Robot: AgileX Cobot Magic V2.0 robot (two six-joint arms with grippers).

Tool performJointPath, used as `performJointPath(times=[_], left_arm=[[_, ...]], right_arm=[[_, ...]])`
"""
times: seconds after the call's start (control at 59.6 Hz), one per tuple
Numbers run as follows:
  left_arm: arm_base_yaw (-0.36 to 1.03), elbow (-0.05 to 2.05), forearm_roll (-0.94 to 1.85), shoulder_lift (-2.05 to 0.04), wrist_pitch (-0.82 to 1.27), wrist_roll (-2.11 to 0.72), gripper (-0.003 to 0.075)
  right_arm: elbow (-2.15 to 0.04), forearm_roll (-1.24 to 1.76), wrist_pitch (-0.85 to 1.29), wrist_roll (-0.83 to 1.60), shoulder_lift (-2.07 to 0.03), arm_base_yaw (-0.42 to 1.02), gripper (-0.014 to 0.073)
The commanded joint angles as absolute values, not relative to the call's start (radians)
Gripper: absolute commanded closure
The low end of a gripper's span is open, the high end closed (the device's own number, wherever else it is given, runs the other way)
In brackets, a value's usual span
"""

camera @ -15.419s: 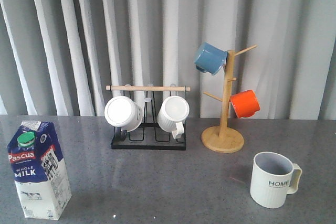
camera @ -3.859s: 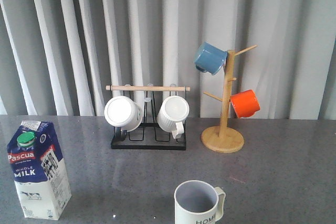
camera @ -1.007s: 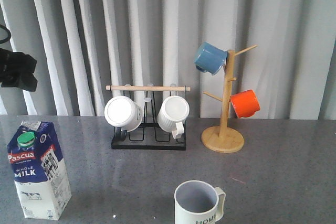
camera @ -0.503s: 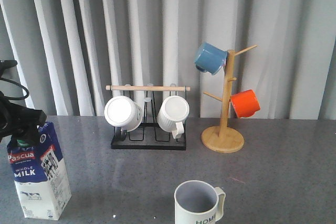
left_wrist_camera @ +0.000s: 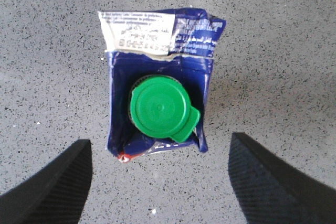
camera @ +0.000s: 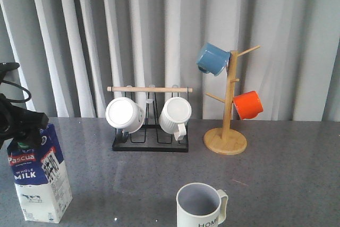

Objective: Place milk next to cup
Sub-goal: 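Lower the left gripper over the milk carton's top, then grasp the milk carton top with the left gripper and lift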

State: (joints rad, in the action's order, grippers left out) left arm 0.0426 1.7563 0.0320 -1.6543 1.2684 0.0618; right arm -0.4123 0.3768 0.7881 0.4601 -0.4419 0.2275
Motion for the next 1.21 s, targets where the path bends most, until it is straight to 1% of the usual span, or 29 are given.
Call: performJointPath(times=[0.0, 0.336, 0.453, 0.554, 0.638, 0.705, 0.755, 0.906, 1.074, 1.191], left_arm=[[0.052, 1.778, 0.041, -1.635, 1.246, 0.058, 0.0197], [0.052, 1.778, 0.041, -1.673, 1.194, 0.027, 0.0197], [0.052, 1.778, 0.04, -1.687, 1.194, 0.019, 0.0225], [0.052, 1.778, 0.039, -1.7, 1.199, 0.019, 0.0291], [0.052, 1.778, 0.037, -1.71, 1.209, 0.019, 0.0379], [0.052, 1.778, 0.033, -1.71, 1.209, 0.019, 0.0435], [0.052, 1.782, 0.032, -1.709, 1.204, 0.016, 0.0499], [0.052, 1.816, 0.037, -1.709, 1.212, 0.0, 0.0637], [0.053, 1.905, 0.108, -1.707, 1.252, 0.0, 0.073], [0.053, 1.982, 0.236, -1.686, 1.251, -0.009, 0.0727]], right_arm=[[-0.438, 0.392, 0.737, 0.462, -0.449, 0.227, 0.0598], [-0.438, 0.392, 0.737, 0.462, -0.449, 0.227, 0.0598], [-0.438, 0.392, 0.737, 0.462, -0.449, 0.227, 0.0598], [-0.438, 0.392, 0.737, 0.462, -0.449, 0.227, 0.0598], [-0.438, 0.392, 0.737, 0.461, -0.449, 0.227, 0.0598], [-0.438, 0.392, 0.737, 0.461, -0.449, 0.227, 0.0598], [-0.438, 0.392, 0.737, 0.461, -0.449, 0.227, 0.0598], [-0.438, 0.392, 0.737, 0.461, -0.449, 0.227, 0.0598], [-0.438, 0.392, 0.737, 0.461, -0.449, 0.227, 0.0598], [-0.438, 0.392, 0.737, 0.461, -0.449, 0.227, 0.0598]])
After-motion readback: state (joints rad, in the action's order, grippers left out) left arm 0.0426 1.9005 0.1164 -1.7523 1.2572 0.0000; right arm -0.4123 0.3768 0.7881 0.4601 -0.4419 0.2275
